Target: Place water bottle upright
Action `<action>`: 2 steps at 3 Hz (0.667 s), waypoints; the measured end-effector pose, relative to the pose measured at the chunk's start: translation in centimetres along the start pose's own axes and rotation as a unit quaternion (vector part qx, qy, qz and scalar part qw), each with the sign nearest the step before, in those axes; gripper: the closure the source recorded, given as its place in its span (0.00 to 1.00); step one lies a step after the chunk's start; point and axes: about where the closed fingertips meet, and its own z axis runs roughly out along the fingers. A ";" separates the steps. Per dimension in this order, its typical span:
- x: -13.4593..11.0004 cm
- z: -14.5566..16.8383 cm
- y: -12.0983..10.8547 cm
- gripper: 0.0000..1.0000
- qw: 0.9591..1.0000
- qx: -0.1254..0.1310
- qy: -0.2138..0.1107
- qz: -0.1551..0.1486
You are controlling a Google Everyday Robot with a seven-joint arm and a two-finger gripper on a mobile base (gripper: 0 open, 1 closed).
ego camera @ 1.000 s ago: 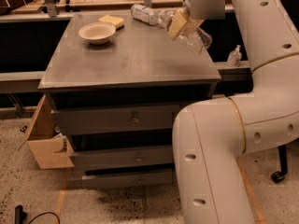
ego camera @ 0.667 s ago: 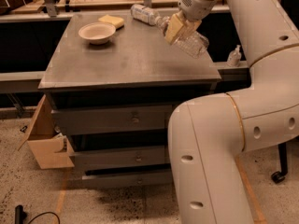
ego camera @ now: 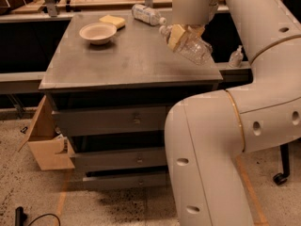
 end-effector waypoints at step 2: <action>2.2 -2.5 1.4 1.00 1.000 -0.020 0.004 0.009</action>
Offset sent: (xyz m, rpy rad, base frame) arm -0.1364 -0.0069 0.0041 0.0570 0.1952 0.0437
